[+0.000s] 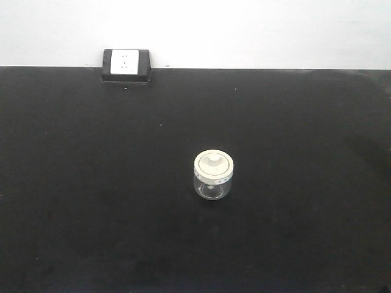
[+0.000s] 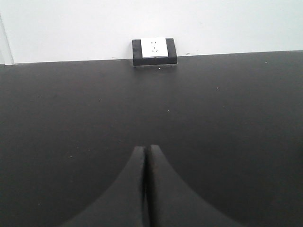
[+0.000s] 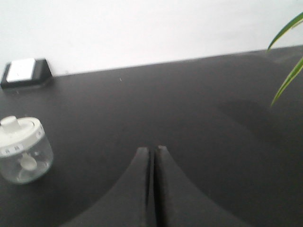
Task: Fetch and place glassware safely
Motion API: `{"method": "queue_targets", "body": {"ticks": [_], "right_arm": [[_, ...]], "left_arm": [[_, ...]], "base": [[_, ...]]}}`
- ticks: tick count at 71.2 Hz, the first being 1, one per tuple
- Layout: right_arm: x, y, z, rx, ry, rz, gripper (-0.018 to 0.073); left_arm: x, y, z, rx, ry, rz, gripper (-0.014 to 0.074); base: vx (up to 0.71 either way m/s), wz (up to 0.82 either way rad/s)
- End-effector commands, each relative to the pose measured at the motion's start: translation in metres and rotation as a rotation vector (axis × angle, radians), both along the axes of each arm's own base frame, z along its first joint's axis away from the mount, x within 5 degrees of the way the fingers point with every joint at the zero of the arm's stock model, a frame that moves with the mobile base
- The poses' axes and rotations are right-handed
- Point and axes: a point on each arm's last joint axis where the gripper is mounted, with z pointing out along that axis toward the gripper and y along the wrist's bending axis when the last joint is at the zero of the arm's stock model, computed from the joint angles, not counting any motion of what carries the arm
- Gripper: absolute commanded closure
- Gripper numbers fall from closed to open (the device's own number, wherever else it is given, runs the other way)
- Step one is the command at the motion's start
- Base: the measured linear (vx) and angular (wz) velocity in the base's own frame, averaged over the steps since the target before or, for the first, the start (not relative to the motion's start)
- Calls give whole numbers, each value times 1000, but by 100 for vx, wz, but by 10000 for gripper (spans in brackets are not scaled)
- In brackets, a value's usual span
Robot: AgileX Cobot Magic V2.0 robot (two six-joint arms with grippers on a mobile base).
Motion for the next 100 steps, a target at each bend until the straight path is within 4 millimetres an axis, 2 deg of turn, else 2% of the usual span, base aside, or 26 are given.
{"method": "queue_targets", "body": {"ticks": [1,16,37,55,100], "right_arm": [[-3,1,5,9,-129,8,563],[-12,1,10,-15,-228,8,563],[-12,1,10,-23,-221,7,563],[-11,0,8,-110,-199,4,563],[-11,0,8,-109,-199,4,563]], "left_arm": [[1,0,-2,-19,-56,-3,603],[1,0,-2,-19,-56,-3,603],[1,0,-2,-19,-55,-3,603],[1,0,-2,-19,-55,-3,603],[1,0,-2,-19,-55,-3,603]], "base": [[0,0],[0,0],[0,0],[0,0],[0,0]]}}
